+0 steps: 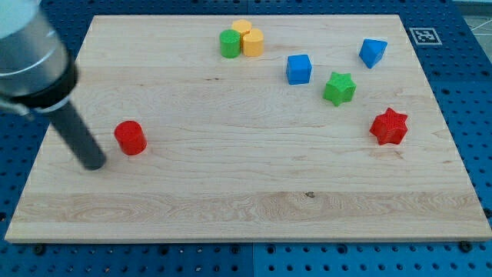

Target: Slide the red circle towards up

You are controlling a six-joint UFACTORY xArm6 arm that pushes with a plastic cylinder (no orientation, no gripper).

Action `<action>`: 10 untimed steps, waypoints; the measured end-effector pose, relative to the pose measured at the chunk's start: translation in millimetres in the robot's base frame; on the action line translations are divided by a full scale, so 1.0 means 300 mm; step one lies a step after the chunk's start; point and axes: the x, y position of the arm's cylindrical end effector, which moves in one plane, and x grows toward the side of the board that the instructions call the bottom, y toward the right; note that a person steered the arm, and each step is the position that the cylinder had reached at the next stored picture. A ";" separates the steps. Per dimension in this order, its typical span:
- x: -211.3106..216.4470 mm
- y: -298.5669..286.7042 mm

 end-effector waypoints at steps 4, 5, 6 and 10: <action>-0.295 0.574; -0.198 0.537; -0.069 0.430; -0.280 0.335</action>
